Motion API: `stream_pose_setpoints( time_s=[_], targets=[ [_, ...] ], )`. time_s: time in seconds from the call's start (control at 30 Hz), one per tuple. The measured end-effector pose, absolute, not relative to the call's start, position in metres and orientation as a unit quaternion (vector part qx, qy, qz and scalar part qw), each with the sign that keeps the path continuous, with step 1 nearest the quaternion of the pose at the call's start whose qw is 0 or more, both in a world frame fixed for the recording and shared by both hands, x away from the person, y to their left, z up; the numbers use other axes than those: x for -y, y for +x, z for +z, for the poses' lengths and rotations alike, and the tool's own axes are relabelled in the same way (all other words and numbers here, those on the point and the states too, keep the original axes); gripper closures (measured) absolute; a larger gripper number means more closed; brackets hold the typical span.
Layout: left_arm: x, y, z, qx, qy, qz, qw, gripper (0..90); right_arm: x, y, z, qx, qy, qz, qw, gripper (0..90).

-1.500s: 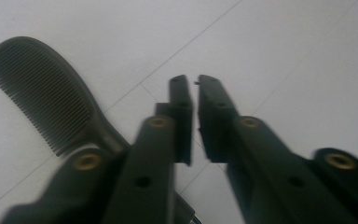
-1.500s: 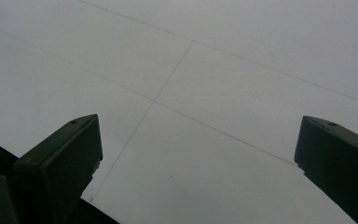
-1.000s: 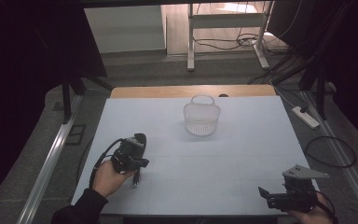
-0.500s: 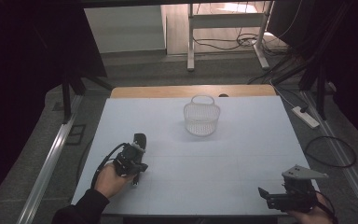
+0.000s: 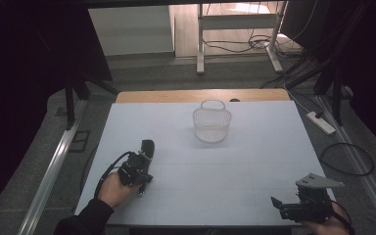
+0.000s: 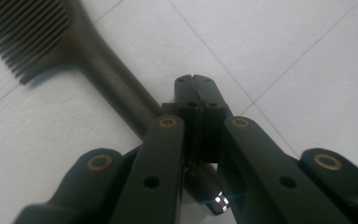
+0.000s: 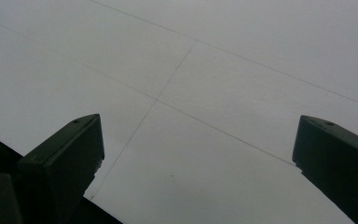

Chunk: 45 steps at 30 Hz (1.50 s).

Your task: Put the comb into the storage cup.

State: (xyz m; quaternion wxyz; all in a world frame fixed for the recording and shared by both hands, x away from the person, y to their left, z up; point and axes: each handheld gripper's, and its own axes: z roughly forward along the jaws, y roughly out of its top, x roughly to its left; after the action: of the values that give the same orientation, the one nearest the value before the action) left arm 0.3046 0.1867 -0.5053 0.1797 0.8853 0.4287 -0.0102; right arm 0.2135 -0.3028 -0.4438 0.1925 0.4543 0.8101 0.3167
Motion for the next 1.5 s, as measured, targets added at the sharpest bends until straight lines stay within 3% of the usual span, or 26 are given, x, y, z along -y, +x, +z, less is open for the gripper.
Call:
stream_pose_setpoints(
  time_s=[0.87,1.17,1.5],
  targets=[
    [-0.205,0.307,-0.505,-0.455,0.871,-0.031,0.184,88.6,0.302,0.214,-0.444,-0.812,0.453,0.314,0.191,3.0],
    [-0.189,0.296,-0.477,-0.426,0.876,0.012,0.224,86.4,0.302,0.214,-0.444,-0.814,0.453,0.311,0.189,3.2],
    [-0.192,0.296,-0.472,-0.432,0.873,0.024,0.224,79.8,0.301,0.215,-0.445,-0.815,0.453,0.309,0.187,3.3]
  ],
)
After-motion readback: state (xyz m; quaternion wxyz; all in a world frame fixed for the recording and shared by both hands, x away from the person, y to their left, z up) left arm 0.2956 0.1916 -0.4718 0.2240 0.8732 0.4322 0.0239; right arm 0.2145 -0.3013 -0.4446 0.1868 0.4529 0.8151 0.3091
